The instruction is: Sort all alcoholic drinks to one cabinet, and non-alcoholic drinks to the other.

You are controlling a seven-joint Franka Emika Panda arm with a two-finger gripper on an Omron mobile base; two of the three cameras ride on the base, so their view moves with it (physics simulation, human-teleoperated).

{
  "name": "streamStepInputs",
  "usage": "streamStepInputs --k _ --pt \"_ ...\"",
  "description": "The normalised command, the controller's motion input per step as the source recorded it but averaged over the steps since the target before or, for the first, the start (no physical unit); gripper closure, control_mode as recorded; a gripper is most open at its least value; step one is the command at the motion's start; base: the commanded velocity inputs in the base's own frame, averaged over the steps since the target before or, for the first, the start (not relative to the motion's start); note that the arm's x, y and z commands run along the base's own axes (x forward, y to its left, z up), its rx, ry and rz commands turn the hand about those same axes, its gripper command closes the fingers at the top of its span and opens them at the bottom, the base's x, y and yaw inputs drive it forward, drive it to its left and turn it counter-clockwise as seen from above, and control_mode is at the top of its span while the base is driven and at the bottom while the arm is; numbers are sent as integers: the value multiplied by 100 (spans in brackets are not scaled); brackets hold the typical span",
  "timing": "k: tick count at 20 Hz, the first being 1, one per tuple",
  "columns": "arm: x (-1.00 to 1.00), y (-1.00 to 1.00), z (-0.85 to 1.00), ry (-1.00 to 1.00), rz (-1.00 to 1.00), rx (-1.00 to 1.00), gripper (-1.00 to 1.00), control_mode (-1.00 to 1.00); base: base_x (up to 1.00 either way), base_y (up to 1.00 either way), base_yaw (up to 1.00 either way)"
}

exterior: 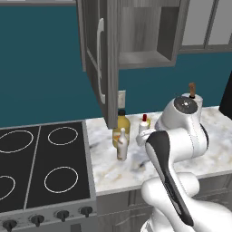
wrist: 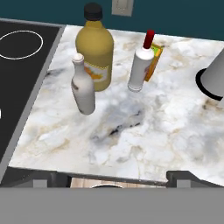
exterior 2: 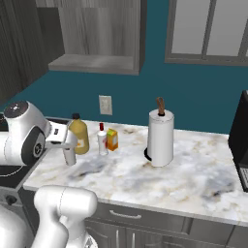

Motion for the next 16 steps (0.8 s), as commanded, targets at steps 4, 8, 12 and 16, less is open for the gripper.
streamStepInputs --k 4,8,12,16 --pt "3 23 -6 5 15 0 -100 -100 0 0 0" --pt "20 29 -3 9 16 0 -100 -100 0 0 0" --pt "5 22 -13 7 16 0 -100 -100 0 0 0" --pt "3 9 -37 1 11 0 -100 -100 0 0 0"
